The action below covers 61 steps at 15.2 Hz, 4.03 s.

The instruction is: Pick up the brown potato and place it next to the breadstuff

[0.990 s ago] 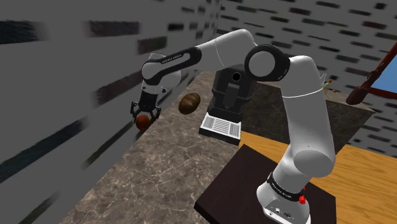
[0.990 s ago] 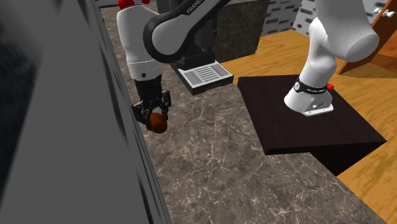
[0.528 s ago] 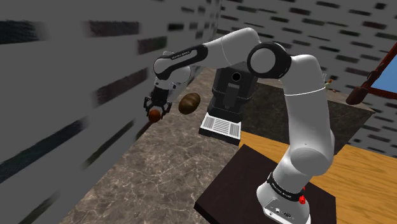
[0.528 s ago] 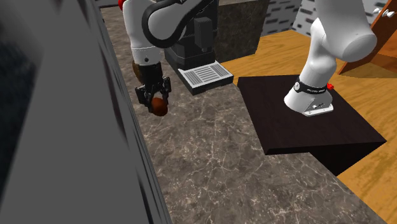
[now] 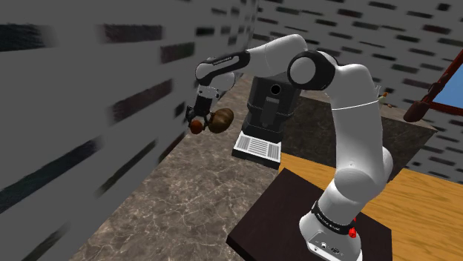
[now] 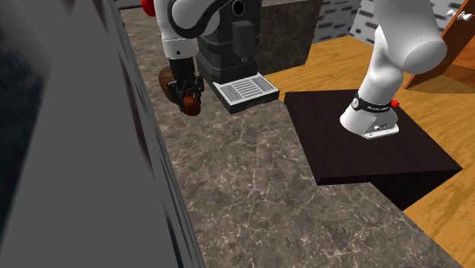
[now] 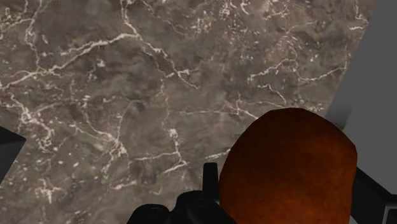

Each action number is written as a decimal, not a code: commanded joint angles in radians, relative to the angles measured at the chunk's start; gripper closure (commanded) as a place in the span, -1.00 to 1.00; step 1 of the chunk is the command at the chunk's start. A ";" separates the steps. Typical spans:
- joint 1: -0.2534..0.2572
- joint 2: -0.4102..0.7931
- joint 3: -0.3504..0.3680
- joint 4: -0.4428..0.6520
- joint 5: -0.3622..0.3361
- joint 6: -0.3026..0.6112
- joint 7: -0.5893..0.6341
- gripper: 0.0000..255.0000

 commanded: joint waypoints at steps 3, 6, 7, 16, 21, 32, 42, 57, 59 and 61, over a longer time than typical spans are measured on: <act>-0.058 0.029 -0.020 0.048 -0.004 -0.042 -0.067 1.00; -0.101 0.061 -0.035 0.106 -0.010 -0.084 -0.112 1.00; -0.115 0.073 -0.040 0.129 -0.012 -0.099 -0.127 1.00; -0.214 0.214 -0.071 0.352 -0.027 -0.214 -0.224 1.00; -0.213 0.245 -0.070 0.339 -0.025 -0.170 -0.235 1.00; -0.212 0.329 -0.068 0.336 -0.020 -0.085 -0.257 1.00; -0.211 0.415 -0.066 0.364 -0.017 -0.029 -0.272 1.00; -0.219 0.389 -0.070 0.384 -0.021 -0.077 -0.269 -1.00; -0.227 0.370 -0.072 0.410 -0.025 -0.122 -0.266 -1.00; -0.227 0.370 -0.072 0.410 -0.025 -0.122 -0.266 -1.00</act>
